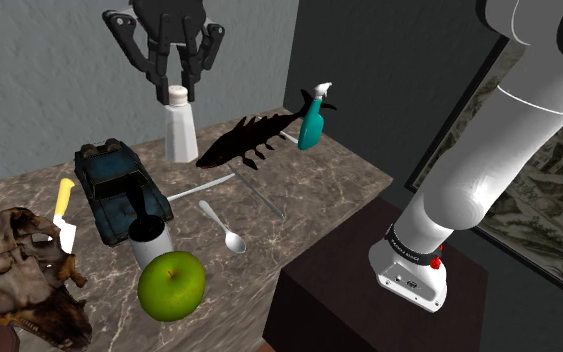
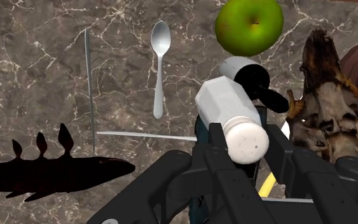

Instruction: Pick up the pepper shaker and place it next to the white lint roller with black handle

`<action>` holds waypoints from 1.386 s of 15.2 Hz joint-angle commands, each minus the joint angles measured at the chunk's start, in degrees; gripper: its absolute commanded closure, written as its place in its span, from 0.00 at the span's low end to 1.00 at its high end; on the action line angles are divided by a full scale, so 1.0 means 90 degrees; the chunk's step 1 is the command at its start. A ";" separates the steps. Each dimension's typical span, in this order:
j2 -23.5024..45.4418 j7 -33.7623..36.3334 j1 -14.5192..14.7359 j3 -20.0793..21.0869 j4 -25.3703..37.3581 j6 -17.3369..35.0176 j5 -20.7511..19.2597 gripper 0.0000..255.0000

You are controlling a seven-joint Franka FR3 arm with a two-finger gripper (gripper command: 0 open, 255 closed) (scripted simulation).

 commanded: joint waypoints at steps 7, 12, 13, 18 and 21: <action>-0.0190 -0.0137 -0.0014 -0.0028 -0.0858 0.0707 0.0130 1.00; -0.0248 -0.0203 -0.0011 -0.0031 -0.1339 0.1137 0.0178 1.00; -0.0254 -0.0213 -0.0010 -0.0030 -0.1429 0.1222 0.0184 1.00; -0.0256 -0.0253 0.0000 -0.0017 -0.1858 0.1648 0.0201 1.00; -0.0235 -0.0266 0.0008 -0.0004 -0.2096 0.1902 0.0198 1.00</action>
